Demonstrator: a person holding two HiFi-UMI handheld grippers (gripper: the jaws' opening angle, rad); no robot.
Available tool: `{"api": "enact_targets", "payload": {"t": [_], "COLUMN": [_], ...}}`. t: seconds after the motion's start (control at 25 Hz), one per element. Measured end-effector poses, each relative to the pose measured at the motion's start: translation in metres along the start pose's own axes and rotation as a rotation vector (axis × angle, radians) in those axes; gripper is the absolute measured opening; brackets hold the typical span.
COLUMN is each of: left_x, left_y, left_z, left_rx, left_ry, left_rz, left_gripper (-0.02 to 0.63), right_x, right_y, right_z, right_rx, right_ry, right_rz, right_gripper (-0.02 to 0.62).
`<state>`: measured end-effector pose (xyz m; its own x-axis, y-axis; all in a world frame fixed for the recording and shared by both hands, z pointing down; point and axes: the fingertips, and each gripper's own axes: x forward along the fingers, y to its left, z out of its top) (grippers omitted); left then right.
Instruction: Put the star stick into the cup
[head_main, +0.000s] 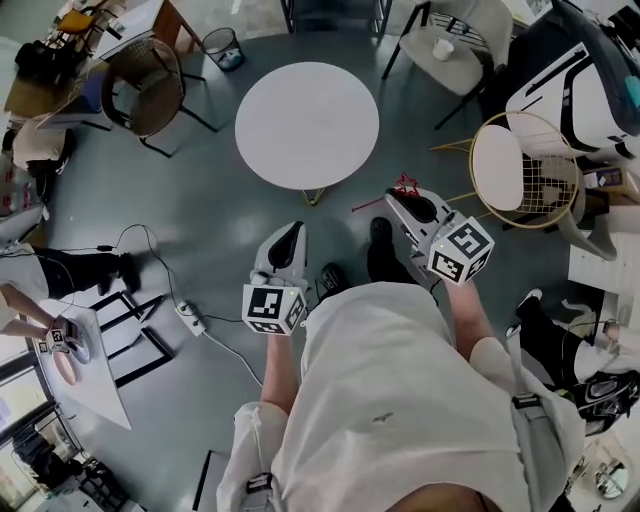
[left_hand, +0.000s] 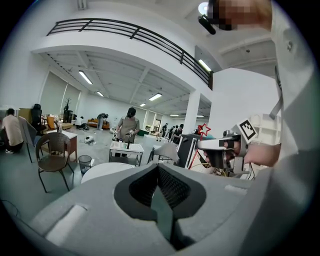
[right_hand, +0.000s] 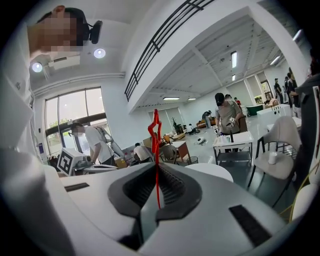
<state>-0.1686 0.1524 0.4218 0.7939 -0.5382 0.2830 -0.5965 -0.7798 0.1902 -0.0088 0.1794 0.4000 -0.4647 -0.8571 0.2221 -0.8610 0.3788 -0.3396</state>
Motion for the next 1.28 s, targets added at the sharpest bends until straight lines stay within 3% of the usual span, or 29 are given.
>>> {"api": "enact_targets", "payload": {"t": [0.36, 0.8, 1.28], "left_x": [0.066, 0.134, 0.156], "left_y": [-0.014, -0.049, -0.053], "left_z": [0.031, 0.036, 0.039], "left_rx": [0.014, -0.016, -0.043], "left_ry": [-0.029, -0.041, 0.000], "left_rz": [0.057, 0.134, 0.199], "left_gripper": [0.011, 0.011, 0.011], "right_x": [0.009, -0.007, 0.001], "right_y": [-0.062, -0.139, -0.167], "right_z": [0.036, 0.049, 0.044], "right_rx": [-0.032, -0.031, 0.020], "right_ry": [0.000, 0.026, 0.069], "right_rz": [0.079, 0.151, 0.200], "right_gripper": [0.020, 0.020, 0.020]}}
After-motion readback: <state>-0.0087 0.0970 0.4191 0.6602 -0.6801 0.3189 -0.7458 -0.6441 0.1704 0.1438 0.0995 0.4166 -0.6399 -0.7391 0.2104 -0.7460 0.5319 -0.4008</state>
